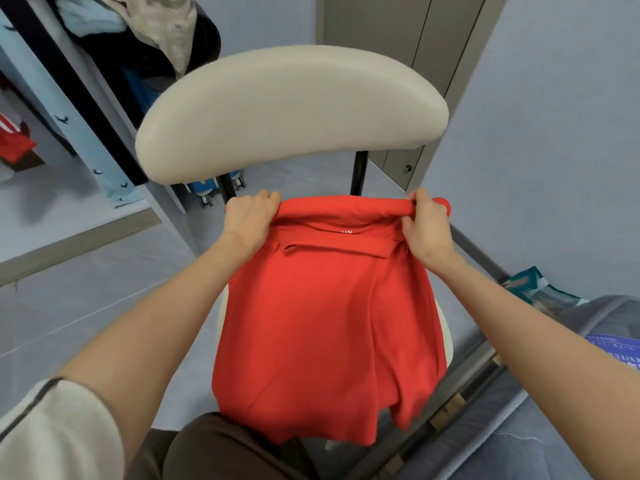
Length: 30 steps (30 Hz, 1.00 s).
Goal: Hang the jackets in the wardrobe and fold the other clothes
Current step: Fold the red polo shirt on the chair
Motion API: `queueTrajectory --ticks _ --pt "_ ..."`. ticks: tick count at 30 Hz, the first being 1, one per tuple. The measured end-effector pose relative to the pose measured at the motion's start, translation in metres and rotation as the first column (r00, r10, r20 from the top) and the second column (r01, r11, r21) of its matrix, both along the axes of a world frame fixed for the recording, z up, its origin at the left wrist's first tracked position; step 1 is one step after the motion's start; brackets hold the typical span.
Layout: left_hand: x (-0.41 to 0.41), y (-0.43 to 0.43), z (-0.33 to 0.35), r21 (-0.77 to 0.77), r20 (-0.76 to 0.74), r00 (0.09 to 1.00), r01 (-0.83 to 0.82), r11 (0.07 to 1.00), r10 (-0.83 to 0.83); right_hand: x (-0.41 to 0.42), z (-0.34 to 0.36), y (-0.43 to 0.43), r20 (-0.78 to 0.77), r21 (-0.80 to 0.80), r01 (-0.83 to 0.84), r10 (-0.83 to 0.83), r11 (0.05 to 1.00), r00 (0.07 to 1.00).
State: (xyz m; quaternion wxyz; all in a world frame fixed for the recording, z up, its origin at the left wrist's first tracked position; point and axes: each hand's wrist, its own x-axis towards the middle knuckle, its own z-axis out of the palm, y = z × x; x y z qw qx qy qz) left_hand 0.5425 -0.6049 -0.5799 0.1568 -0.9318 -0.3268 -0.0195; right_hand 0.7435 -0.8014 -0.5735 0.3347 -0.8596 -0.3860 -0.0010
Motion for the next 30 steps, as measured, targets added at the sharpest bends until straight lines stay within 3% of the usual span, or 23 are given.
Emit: queueTrajectory --ticks 10,19,22,25,27,30 --pt "0.008 0.006 0.019 -0.002 0.197 0.980 0.018 1.000 -0.018 0.015 0.004 0.011 -0.064 0.130 -0.059 0.068 0.990 0.996" --pt "-0.039 -0.050 -0.051 -0.161 -0.053 0.998 -0.055 0.985 0.047 -0.018 -0.069 -0.049 -0.195 -0.107 -0.130 0.107 0.986 0.975" --pt "-0.048 -0.062 -0.069 -0.179 -0.140 0.986 -0.112 0.977 0.087 -0.028 -0.089 -0.070 -0.212 -0.277 -0.179 0.121 0.944 0.970" --pt "-0.054 -0.069 -0.081 -0.201 -0.242 0.965 -0.156 0.967 0.106 -0.034 -0.097 -0.086 -0.112 -0.480 -0.149 0.108 0.864 0.988" --pt "-0.055 -0.072 -0.086 -0.196 -0.271 0.957 -0.159 0.968 0.102 -0.036 -0.099 -0.087 -0.086 -0.472 -0.137 0.110 0.871 0.990" --pt "-0.053 -0.064 -0.084 -0.203 -0.244 0.962 -0.175 0.964 0.123 -0.033 -0.093 -0.074 -0.163 -0.306 -0.115 0.067 0.945 0.984"
